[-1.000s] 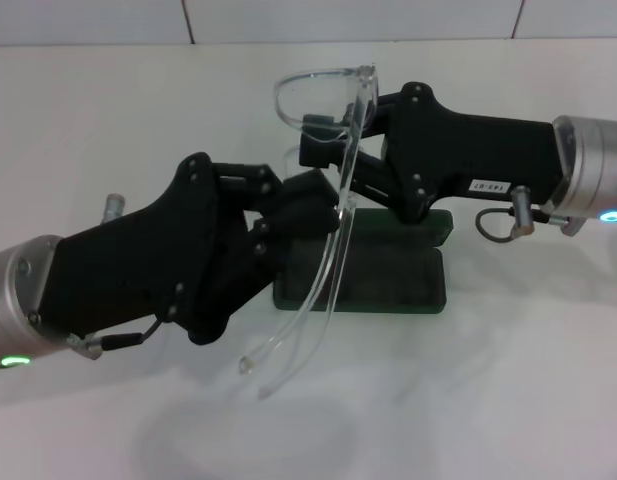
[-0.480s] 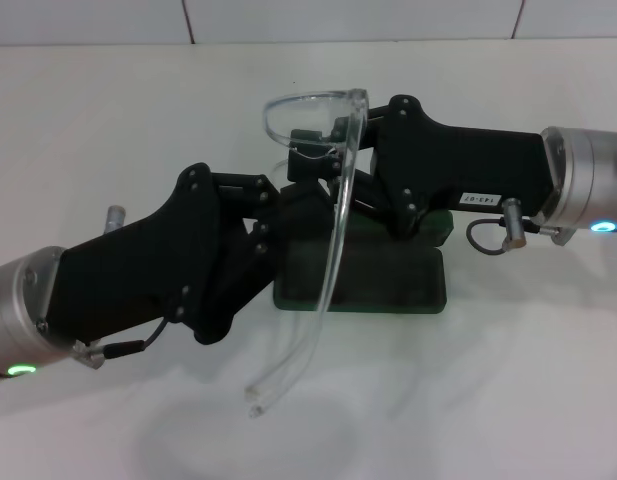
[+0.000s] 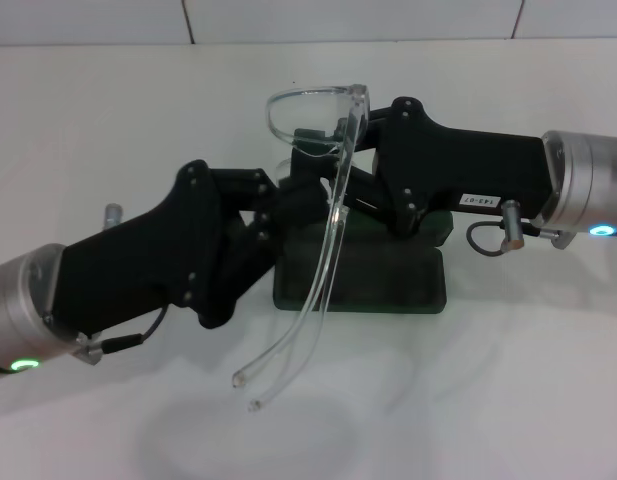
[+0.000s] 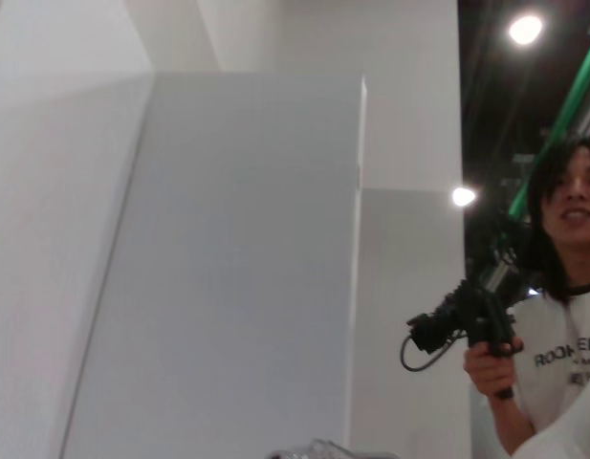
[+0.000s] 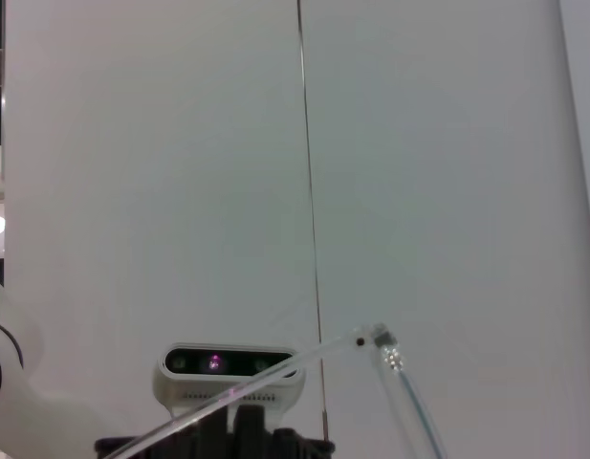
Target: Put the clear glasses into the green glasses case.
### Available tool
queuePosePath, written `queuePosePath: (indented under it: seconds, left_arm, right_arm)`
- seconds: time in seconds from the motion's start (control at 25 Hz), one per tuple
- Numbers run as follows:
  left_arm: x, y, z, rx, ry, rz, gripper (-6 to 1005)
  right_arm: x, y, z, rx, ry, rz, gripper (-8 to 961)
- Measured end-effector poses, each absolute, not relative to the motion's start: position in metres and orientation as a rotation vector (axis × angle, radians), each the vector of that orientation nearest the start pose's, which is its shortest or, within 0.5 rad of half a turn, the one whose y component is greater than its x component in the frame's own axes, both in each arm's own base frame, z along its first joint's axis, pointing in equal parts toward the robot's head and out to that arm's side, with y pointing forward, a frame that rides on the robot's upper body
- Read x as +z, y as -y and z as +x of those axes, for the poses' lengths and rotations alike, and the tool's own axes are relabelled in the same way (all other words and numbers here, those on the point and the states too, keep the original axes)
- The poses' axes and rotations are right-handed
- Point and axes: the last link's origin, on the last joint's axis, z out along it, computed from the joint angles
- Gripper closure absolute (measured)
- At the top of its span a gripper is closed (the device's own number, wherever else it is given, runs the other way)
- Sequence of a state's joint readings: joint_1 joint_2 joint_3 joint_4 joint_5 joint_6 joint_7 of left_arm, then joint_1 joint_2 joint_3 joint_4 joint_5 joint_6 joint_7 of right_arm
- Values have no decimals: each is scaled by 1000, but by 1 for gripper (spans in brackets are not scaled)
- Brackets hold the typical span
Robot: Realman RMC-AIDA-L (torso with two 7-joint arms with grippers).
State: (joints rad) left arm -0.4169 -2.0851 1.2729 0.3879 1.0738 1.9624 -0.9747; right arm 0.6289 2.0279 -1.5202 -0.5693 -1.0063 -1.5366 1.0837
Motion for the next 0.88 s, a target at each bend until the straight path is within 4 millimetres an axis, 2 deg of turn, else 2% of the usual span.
queuePosePath:
  seconds: [0.48, 0.88]
  left_arm:
    - [-3, -248, -202, -1816, 135, -2477, 948]
    - [-12, -250, -194, -1787, 67, -2563, 949]
  right_arm:
    - [-38, -336, 141, 1283, -66, -2767, 835]
    - [-39, -342, 138, 1254, -58, -2757, 835]
